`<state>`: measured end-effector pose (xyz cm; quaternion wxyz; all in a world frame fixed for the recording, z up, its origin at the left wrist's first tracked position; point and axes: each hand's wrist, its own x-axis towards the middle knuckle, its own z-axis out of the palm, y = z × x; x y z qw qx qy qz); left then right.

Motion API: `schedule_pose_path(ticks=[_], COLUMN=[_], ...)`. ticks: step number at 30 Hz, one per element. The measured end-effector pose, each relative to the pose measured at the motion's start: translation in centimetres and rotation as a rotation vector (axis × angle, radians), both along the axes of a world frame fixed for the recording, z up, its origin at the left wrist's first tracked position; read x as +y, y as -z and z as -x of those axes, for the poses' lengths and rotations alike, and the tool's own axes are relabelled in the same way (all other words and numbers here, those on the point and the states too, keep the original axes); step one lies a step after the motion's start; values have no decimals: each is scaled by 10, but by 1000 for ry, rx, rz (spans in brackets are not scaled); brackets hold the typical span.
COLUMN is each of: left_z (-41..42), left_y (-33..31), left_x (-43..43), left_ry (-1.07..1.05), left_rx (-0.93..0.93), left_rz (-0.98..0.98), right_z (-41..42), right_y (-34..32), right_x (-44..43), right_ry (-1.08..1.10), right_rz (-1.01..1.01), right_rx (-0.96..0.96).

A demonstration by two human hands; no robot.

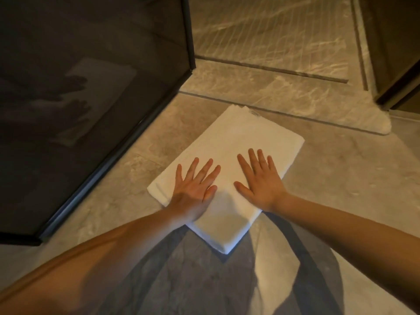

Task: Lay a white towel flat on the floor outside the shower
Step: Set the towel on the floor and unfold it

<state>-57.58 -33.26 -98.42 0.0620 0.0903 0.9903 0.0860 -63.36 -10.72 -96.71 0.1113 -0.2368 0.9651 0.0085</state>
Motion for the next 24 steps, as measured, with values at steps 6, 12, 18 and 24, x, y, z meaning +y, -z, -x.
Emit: schedule_pose_path(ticks=[6, 12, 18, 24], left_z=[2, 2, -5, -37], left_y=[-3, -1, -5, -16], left_x=[-1, -2, -45, -92], left_ry=[-188, -176, 69, -76], left_rx=[-47, -65, -34, -131], left_rz=[37, 73, 40, -117], right_z=[23, -61, -58, -55], right_y=[-11, 7, 13, 12], right_x=[-42, -72, -69, -67], right_ry=[54, 41, 27, 10], right_rz=[47, 210, 184, 188], right_rx=[1, -1, 17, -1])
